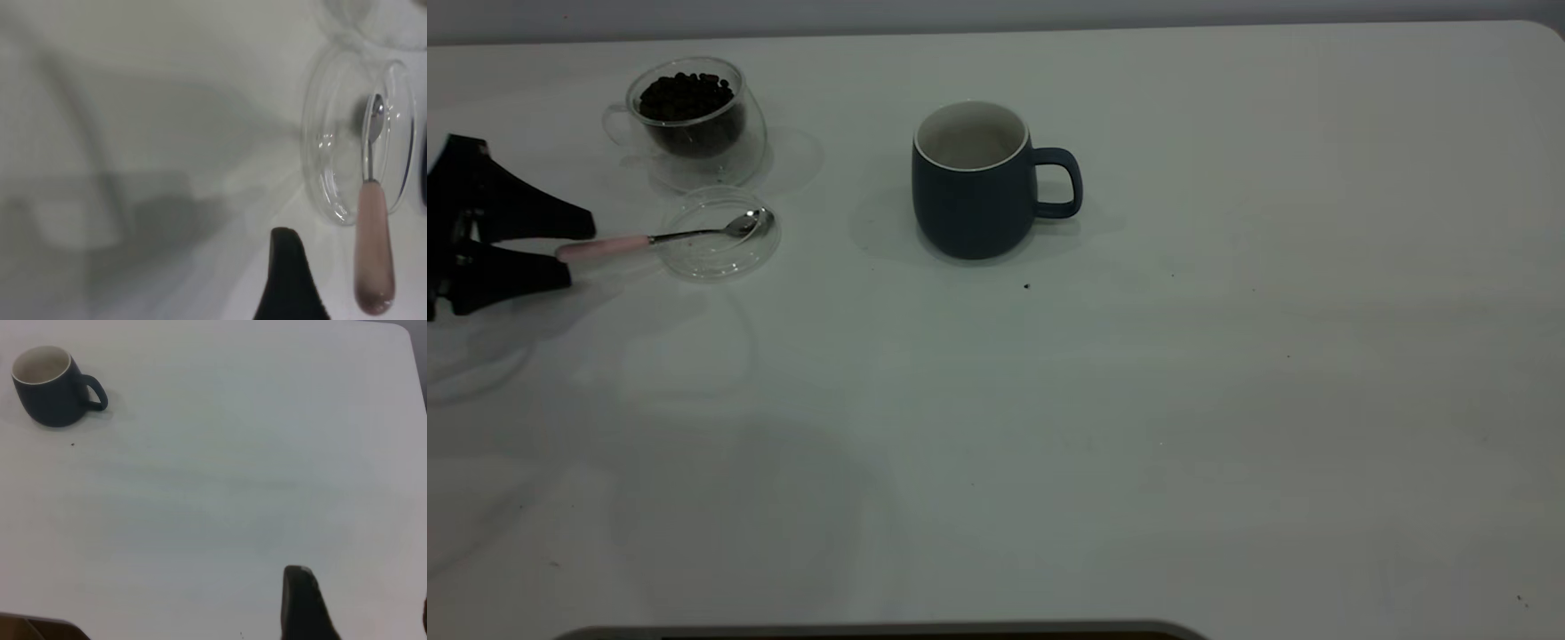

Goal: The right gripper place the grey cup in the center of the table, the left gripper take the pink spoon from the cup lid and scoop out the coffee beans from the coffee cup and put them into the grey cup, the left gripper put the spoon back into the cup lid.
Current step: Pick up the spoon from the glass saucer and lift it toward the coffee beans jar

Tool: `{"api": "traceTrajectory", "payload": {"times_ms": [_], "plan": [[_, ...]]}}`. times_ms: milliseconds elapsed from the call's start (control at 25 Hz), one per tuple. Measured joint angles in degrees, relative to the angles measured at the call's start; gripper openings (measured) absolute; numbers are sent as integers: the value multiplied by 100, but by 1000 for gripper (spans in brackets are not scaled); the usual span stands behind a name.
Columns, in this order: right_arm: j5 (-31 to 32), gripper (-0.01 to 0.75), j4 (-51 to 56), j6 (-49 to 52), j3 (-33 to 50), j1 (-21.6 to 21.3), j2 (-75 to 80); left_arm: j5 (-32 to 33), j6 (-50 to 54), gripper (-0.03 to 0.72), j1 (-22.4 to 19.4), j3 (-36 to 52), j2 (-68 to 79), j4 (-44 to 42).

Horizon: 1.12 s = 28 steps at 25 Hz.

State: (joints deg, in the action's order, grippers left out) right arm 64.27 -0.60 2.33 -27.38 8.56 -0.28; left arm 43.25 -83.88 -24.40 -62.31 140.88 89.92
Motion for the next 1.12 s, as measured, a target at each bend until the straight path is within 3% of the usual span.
{"api": "traceTrajectory", "payload": {"times_ms": [440,680,1120], "plan": [[0,456,0,0,1,0,0,-20,-301,567,219,0,89,581],[0,456,0,0,1,0,0,-20,-225,509,219,0,89,392],[0,456,0,0,1,0,0,-20,-122,497,219,0,89,64]]}}
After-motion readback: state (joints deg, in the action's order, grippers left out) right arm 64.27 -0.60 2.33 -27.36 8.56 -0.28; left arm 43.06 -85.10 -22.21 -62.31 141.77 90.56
